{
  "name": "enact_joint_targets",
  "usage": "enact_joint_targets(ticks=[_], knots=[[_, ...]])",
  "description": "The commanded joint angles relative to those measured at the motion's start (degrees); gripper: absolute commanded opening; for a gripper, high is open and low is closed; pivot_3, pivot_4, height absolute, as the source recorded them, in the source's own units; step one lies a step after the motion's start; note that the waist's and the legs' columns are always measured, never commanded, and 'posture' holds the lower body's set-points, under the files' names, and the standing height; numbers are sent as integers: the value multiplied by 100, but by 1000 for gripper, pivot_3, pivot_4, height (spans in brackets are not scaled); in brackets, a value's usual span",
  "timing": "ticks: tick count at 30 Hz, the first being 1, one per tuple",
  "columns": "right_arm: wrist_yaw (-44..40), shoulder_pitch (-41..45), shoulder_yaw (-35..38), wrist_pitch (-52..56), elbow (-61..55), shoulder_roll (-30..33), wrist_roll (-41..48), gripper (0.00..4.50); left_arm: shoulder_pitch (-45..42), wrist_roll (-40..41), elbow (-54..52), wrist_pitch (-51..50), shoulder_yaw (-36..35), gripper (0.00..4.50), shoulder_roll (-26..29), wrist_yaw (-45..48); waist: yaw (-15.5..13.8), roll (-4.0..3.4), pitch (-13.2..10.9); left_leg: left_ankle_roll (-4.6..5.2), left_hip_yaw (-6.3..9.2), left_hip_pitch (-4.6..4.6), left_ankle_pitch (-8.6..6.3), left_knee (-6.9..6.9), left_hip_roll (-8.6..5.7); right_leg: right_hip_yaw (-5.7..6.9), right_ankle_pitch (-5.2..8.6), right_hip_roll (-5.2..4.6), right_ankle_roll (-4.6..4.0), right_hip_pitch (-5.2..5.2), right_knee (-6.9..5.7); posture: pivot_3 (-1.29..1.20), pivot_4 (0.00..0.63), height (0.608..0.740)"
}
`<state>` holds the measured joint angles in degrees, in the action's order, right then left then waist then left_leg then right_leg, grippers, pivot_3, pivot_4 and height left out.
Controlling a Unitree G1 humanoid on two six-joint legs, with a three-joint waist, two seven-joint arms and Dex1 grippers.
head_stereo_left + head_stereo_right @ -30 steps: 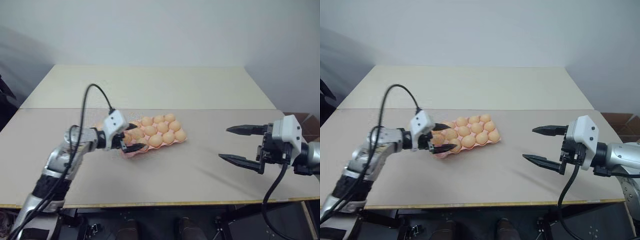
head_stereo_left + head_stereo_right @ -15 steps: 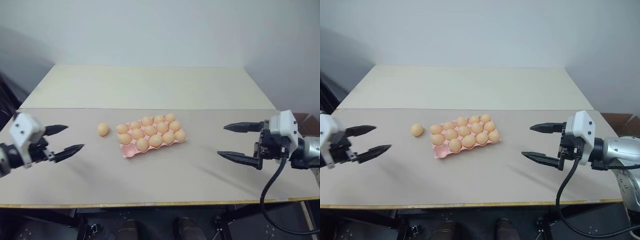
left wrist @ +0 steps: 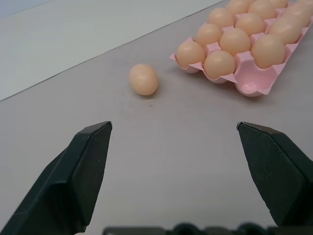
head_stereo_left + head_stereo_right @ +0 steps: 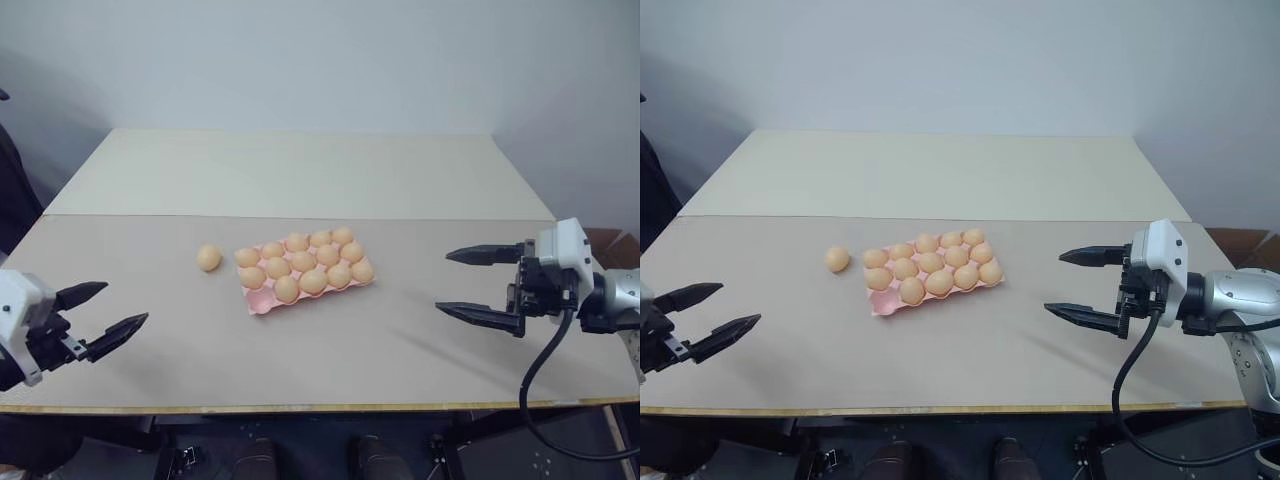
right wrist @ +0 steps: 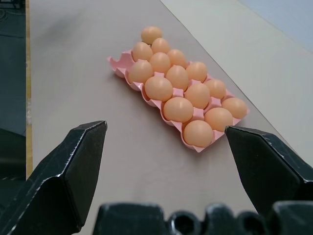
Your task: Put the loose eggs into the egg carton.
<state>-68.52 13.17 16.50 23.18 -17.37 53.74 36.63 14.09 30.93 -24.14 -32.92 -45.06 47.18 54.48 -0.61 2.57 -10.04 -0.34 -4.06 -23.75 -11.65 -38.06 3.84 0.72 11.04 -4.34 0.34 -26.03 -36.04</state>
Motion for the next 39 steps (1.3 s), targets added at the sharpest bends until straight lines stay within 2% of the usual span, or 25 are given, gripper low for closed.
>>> enact_joint_targets(ticks=[1, 6, 9, 13, 18, 24, 29, 32, 37, 39], knots=[[11, 36, 174, -68, -125, 93, 39, 4500, -120, 129, -25, 6, 33, 4467, 125, -65, 1, 0, 0, 0, 0, 1, 0, 0, 0, 0, 0, 0, 0, 0, 0, 0, 150, 740], [61, -20, 224, -63, -167, 102, 33, 4500, -407, 122, 133, 39, 338, 4467, 199, -134, -6, 0, 0, 0, 0, 1, 0, 0, 0, 0, 0, 0, 0, 1, 0, 0, 150, 740], [94, -29, 234, -58, -197, 98, 47, 4500, -832, 30, 339, -160, 659, 4467, 224, -540, -17, 0, 0, 0, -1, 0, 0, 0, 0, 1, 0, 0, 0, 0, 0, 0, 150, 740], [121, 18, 172, -65, -209, 78, 50, 4500, -1858, -240, 866, -368, 1575, 4467, 169, -1103, -31, 1, 1, 0, 0, 3, 1, 0, -1, 1, -1, 1, 1, 6, -1, 0, 150, 740], [136, 144, 112, -55, -232, 64, 78, 4500, -3382, -967, 2142, -426, 2858, 4467, -239, -1843, -29, 2, 1, 1, 1, 3, 1, 0, -5, 1, -20, 3, 32, 12, 0, 0, 150, 740], [143, 25, 282, 6, -373, 117, 144, 4500, -4567, -1397, 3639, -217, 3580, 4467, -810, -1988, 7, 7, 0, 2, 3, -2, 1, 0, -6, 0, -26, 7, 36, 11, 2, 0, 150, 740], [205, -108, 402, 63, -511, 152, 190, 4500, -5181, -1836, 4867, 150, 4015, 4467, -1121, -2035, -2, 7, 1, 3, 6, 4, 1, -1, -7, 2, -26, 8, 37, 15, -2, 0, 150, 740], [243, -181, 495, 111, -598, 166, 235, 4500, -5417, -1952, 5237, 109, 4062, 3891, -1185, -2100, 4, 8, 1, 3, 6, 1, 1, -1, -7, 1, -26, 7, 37, 15, -1, 0, 150, 740], [323, -283, 565, 150, -679, 158, 244, 4500, -5412, -2034, 5258, 210, 4063, 2244, -1184, -2002, -1, 8, 1, 2, 7, -1, 1, -1, -7, 2, -26, 6, 37, 14, -1, 0, 150, 740], [337, -307, 576, 157, -700, 152, 256, 4500, -5355, -2050, 5097, 274, 4003, 1735, -1110, -1997, -5, 8, 1, 2, 7, 0, 2, -2, -7, 2, -27, 5, 38, 14, -3, 0, 150, 740]])
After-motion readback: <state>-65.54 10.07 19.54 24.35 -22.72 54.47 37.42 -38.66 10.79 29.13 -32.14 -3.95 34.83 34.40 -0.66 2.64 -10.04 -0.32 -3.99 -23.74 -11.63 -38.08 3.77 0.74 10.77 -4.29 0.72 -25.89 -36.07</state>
